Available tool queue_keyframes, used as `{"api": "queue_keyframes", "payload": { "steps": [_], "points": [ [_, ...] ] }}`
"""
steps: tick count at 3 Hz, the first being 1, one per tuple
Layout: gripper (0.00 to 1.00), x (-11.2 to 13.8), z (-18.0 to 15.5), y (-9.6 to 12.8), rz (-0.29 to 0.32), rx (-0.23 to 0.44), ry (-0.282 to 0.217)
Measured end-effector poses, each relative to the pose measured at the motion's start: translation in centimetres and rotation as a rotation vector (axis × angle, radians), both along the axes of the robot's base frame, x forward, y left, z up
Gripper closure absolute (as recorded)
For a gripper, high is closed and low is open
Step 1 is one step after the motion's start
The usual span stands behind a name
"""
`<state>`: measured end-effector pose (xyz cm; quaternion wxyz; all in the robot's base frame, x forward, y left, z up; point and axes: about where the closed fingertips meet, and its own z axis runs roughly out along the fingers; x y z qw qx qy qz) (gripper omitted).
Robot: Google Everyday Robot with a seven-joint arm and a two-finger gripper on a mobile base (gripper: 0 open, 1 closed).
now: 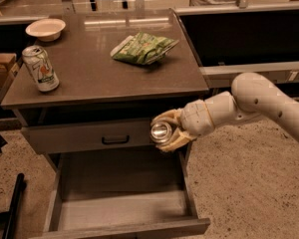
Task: Place pepsi can into middle drawer
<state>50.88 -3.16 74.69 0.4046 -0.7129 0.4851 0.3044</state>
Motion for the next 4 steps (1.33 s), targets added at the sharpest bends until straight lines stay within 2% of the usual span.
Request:
{"api": "queue_keyframes", "payload": {
  "steps": [1,2,3,4],
  "points": [
    [1.0,0.1,-1.4,-0.3,-0.005,0.008,0.027],
    [1.0,1.1,-4.8,-1.8,-0.072,-0.028,0.095],
    [1.0,1.8,-15.4,-5.7,-0.186,-0.036,0.23],
    [1.0,1.3,-22.8,-6.0,-0.174,-0.084,0.324]
  ]
}}
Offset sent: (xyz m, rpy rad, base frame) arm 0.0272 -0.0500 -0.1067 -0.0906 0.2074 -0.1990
